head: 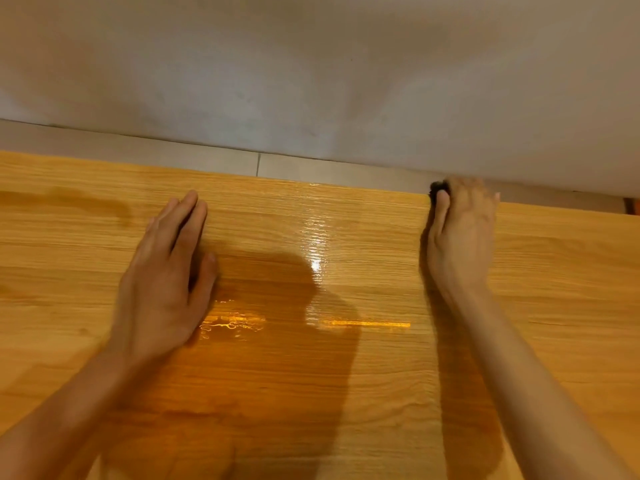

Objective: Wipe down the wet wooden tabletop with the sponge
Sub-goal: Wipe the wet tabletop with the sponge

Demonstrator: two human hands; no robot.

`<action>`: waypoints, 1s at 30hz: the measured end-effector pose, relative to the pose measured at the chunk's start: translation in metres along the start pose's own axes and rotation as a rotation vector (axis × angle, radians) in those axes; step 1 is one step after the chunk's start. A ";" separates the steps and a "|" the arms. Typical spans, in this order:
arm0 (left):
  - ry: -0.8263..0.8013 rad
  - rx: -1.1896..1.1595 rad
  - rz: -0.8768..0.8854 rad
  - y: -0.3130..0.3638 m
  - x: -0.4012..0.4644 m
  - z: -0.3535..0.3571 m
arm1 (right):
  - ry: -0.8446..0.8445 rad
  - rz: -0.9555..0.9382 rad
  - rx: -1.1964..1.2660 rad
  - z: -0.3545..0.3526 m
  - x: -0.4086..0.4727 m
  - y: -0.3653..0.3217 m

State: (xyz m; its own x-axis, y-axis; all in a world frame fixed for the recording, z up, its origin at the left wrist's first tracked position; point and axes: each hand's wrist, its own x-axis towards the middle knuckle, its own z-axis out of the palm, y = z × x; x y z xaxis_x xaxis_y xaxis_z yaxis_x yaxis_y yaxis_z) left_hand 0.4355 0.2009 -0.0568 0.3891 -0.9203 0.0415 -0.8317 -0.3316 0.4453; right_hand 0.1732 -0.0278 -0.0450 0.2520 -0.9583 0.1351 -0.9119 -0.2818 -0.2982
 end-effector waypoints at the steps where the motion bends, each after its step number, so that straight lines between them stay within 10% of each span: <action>1: 0.008 -0.009 -0.006 0.002 0.000 0.000 | 0.010 0.003 0.026 0.006 -0.006 -0.016; 9: 0.029 -0.019 -0.030 0.003 -0.002 0.001 | -0.250 -0.348 0.115 0.019 -0.034 -0.087; 16: -0.011 0.033 0.002 -0.003 -0.001 0.000 | -0.048 0.017 0.116 0.006 -0.031 -0.037; 26: -0.132 0.042 0.089 -0.010 0.000 -0.013 | -0.266 -0.412 0.133 0.032 -0.051 -0.148; 30: -0.113 0.019 0.131 -0.054 -0.009 -0.039 | -0.162 -0.188 0.118 0.020 -0.041 -0.111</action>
State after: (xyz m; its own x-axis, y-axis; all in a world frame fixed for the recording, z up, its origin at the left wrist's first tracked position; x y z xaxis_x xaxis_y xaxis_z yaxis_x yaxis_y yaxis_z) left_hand 0.4925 0.2355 -0.0467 0.2306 -0.9730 -0.0029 -0.8801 -0.2099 0.4258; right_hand 0.2709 0.0416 -0.0359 0.4705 -0.8811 0.0484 -0.8027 -0.4501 -0.3913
